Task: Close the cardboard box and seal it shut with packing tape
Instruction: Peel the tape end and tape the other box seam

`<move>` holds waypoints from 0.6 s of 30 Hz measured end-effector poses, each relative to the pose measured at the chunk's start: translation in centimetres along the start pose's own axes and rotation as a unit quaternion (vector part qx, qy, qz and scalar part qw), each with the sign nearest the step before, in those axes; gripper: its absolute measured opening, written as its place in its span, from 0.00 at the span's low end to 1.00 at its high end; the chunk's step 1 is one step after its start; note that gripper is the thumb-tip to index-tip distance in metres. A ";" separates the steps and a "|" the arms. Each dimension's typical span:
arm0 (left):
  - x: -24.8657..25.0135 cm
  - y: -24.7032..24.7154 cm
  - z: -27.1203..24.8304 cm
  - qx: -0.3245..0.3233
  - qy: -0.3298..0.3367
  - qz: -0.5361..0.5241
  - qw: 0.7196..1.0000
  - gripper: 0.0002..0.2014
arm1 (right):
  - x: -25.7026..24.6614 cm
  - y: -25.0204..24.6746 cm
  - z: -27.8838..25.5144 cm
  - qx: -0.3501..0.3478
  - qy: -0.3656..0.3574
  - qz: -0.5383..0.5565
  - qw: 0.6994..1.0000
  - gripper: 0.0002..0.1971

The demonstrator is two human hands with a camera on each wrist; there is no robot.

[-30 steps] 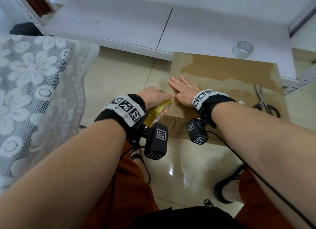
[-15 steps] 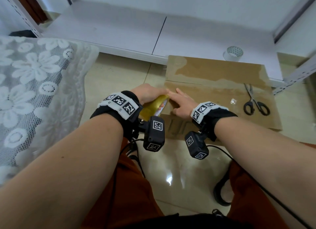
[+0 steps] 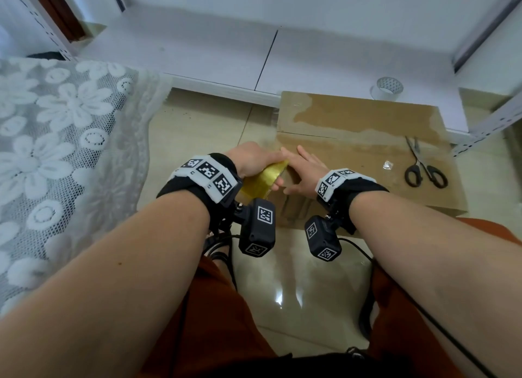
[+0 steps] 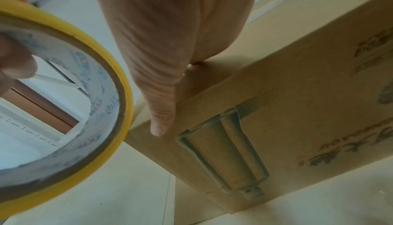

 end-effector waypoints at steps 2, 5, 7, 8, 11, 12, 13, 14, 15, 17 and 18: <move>-0.1 0.1 0.2 -0.006 -0.005 0.014 1.000 0.22 | 0.0 -0.1 0.0 -0.003 -0.004 0.000 1.000 0.47; -0.3 -0.1 0.7 -0.015 -0.019 0.035 0.999 0.24 | 0.1 0.0 0.1 -0.008 -0.007 -0.001 1.000 0.47; -0.6 -0.1 0.9 -0.022 -0.029 0.041 0.999 0.25 | 0.2 0.2 0.2 -0.009 -0.007 -0.003 1.000 0.46; -0.7 0.0 1.0 -0.028 -0.034 0.044 0.998 0.25 | 0.2 0.3 0.2 -0.010 -0.007 -0.005 1.000 0.46; -1.2 0.2 0.8 -0.039 -0.048 0.032 0.998 0.24 | 0.4 0.5 0.4 -0.012 -0.004 -0.009 1.000 0.46; -1.4 0.3 0.8 -0.042 -0.050 0.022 0.998 0.23 | 0.4 0.6 0.5 -0.012 -0.004 -0.011 1.000 0.46; -1.5 0.4 0.7 -0.044 -0.053 0.016 0.998 0.22 | 0.4 0.6 0.6 -0.012 -0.004 -0.013 1.000 0.46; -1.7 0.5 0.7 -0.044 -0.056 0.015 0.997 0.22 | 0.4 0.7 0.6 -0.013 -0.004 -0.015 1.000 0.46; -1.9 0.7 0.6 -0.045 -0.062 0.018 0.997 0.21 | 0.5 0.7 0.6 -0.014 -0.004 -0.018 1.000 0.46; -2.6 1.2 0.4 -0.046 -0.079 0.022 0.996 0.20 | 0.6 0.8 0.6 -0.016 -0.004 -0.024 1.000 0.45; -2.9 1.3 0.3 -0.046 -0.084 0.022 0.995 0.20 | 0.6 0.9 0.6 -0.016 -0.004 -0.025 1.000 0.46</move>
Point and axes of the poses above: each hand's wrist, its own z-axis towards the middle knuckle, its own y-axis out of the palm, x = y × z, the point moved 8 cm from there along z, towards the middle knuckle, and after that the axes turned 2 degrees about -z, right-handed, at the moved point
